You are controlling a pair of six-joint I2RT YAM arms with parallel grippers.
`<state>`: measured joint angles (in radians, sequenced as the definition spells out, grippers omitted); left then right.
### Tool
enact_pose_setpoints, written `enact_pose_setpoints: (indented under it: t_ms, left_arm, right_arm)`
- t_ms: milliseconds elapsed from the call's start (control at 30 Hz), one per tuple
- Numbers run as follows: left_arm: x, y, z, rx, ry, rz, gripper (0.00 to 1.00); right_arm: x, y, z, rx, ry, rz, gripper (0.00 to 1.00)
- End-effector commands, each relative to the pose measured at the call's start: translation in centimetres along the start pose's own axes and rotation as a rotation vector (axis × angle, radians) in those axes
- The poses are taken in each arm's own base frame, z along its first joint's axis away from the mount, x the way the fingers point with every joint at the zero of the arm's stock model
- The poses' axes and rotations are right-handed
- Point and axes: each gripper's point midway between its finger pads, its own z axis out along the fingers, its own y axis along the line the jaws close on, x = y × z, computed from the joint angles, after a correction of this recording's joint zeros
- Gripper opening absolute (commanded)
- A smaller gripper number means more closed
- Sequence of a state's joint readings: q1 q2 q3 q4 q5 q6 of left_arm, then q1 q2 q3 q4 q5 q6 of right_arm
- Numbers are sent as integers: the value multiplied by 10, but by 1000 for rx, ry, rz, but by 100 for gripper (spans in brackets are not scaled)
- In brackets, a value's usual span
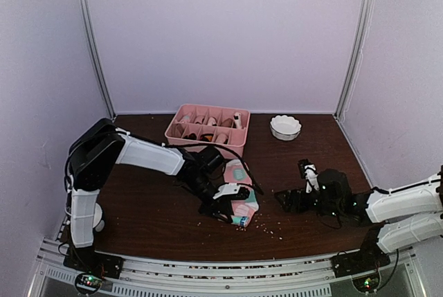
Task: Roll the socks
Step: Roll the sock at the center of the board.
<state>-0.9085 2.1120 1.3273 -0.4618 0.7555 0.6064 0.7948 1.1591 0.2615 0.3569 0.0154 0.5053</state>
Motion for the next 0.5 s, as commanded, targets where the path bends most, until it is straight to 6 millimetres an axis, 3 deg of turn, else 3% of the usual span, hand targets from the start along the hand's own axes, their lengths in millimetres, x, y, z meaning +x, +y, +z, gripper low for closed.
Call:
enact_pose_setpoints:
  t_ms: [0,67,133,267,467]
  left_arm:
    - [65,-28,21,138,204,-257,18]
    - [64,-28,22,157,213,-281,18]
    - [64,-28,23,167,224,-299,18]
    - [68,-24,24,173,266,-328,18]
    - [70,-22,23,173,295,-339,18]
  right_arm:
    - [-3,28,-11,-128,-73,-129,100]
    - [17,61,-20,-222,-68,-322,100]
    - [36,81,-24,-260,-37,-510,100]
    - [61,109,-24,-299,30,-759,98]
    - [71,131,-2,-253,64,-967,80]
